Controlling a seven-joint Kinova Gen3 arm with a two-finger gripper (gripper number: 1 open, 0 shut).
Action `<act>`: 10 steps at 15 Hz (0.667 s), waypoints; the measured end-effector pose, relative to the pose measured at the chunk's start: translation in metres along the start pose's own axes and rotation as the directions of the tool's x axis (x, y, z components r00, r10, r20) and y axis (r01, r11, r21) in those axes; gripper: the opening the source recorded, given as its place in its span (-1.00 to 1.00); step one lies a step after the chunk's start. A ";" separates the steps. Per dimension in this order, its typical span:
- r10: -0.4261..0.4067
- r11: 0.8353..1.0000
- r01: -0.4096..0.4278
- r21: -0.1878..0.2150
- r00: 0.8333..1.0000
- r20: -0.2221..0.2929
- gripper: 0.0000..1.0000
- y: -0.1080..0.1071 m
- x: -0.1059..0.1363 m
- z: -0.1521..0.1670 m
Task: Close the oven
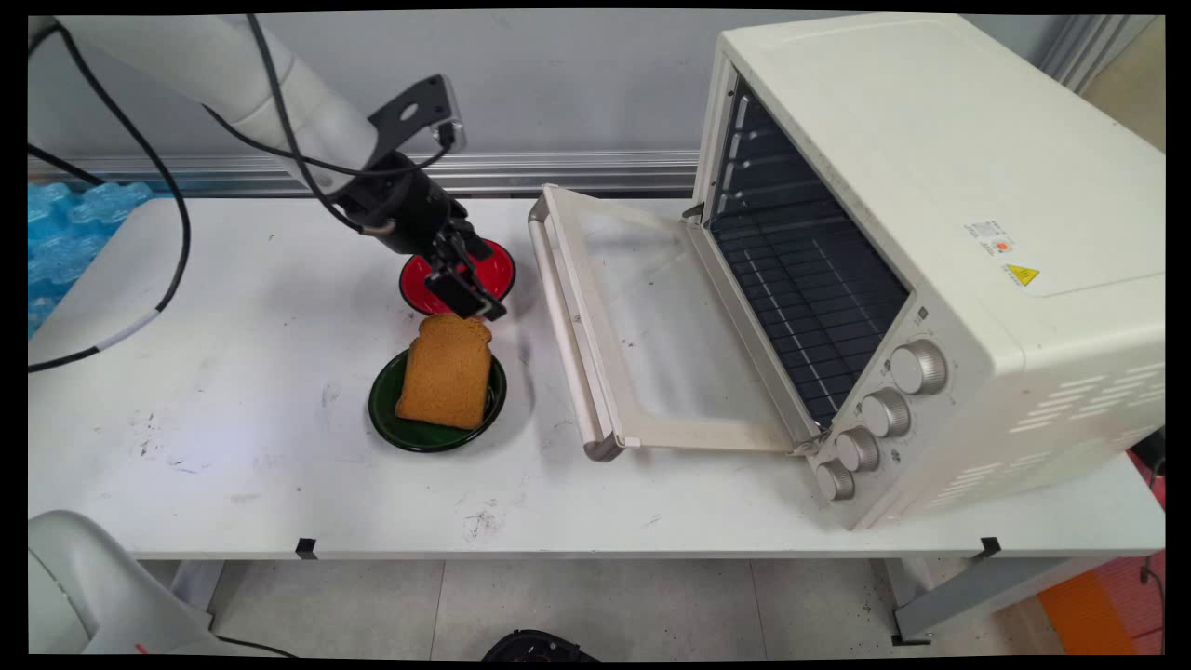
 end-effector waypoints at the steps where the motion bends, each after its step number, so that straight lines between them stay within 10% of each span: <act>1: -0.001 1.000 0.001 -0.003 1.000 -0.002 1.00 0.000 0.001 0.005; 10: 0.007 0.999 -0.007 -0.035 1.000 -0.014 1.00 -0.002 0.009 0.049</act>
